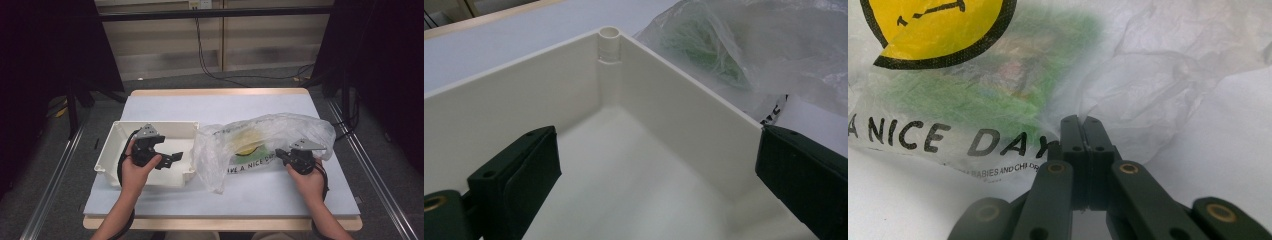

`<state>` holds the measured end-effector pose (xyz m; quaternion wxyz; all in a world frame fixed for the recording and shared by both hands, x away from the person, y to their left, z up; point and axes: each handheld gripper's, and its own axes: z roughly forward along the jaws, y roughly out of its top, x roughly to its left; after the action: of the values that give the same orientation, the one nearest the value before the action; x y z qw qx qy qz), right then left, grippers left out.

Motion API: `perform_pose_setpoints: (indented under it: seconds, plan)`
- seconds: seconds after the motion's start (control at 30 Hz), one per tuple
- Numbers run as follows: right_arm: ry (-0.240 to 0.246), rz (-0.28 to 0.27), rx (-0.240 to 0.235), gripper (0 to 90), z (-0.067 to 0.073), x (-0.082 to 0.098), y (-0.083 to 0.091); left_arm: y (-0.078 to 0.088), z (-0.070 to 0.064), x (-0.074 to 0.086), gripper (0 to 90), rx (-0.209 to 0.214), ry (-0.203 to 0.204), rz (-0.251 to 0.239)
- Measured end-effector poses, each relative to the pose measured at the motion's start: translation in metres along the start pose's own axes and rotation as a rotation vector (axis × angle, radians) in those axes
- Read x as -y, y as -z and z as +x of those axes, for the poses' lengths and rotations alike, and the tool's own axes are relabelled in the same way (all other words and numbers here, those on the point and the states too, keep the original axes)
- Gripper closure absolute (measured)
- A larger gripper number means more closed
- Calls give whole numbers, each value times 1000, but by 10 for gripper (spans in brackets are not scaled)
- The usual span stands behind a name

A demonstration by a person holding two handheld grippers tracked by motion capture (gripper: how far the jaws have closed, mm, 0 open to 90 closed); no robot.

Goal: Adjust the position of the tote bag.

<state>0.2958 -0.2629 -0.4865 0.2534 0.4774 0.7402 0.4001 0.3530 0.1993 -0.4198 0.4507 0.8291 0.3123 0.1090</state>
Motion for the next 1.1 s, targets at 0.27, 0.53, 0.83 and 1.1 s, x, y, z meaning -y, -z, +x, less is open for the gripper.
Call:
perform_pose_setpoints:
  seconds: [0.27, 0.53, 0.83, 1.1]
  plan:
    - [16, -18, -6, 893, 4, 3, 5, -4, -2, -3, 41, 8, -7, 1]
    - [4, -23, -9, 900, 8, 5, 9, -7, -2, -6, 41, 18, -14, -3]
    - [31, -26, -9, 896, 15, 6, 10, -6, -3, -7, 41, 28, -8, 0]
    - [37, -22, -17, 900, 17, 7, 11, -7, -2, -11, 39, 37, -4, 6]
